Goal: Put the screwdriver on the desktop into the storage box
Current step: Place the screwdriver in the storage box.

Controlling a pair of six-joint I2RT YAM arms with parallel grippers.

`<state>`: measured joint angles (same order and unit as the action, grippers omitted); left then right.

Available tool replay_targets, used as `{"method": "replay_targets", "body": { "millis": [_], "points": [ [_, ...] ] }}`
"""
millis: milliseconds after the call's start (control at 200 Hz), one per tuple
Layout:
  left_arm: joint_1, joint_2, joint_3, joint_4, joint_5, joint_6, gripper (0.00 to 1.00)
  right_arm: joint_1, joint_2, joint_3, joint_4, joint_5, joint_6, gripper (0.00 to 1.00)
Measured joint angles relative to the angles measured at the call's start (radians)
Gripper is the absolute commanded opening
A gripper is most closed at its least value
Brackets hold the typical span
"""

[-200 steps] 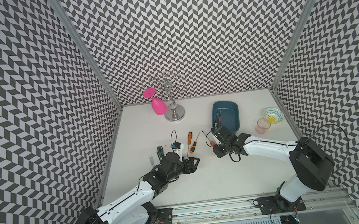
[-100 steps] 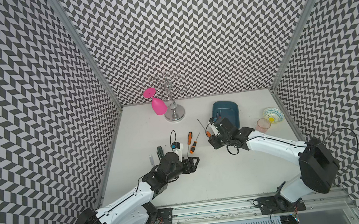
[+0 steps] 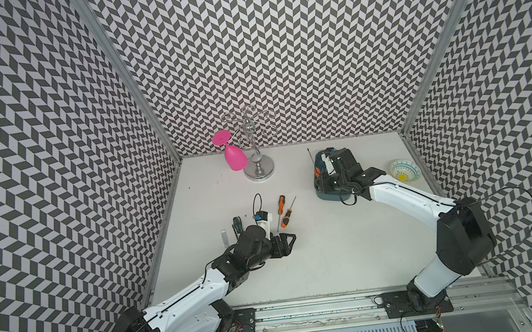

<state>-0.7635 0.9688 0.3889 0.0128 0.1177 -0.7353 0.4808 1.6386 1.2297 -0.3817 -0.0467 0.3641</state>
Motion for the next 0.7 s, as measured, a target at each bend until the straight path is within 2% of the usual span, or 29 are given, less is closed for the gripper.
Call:
{"method": "replay_targets", "body": {
  "millis": [275, 701],
  "points": [
    [0.0, 0.005, 0.0, 0.0, 0.0, 0.0, 0.78, -0.092, 0.086, 0.0, 0.038, -0.031, 0.061, 0.21],
    [0.0, 0.005, 0.0, -0.001, 0.0, 0.0, 0.78, -0.159, 0.183, 0.0, 0.109, -0.075, 0.134, 0.21]
  ]
}}
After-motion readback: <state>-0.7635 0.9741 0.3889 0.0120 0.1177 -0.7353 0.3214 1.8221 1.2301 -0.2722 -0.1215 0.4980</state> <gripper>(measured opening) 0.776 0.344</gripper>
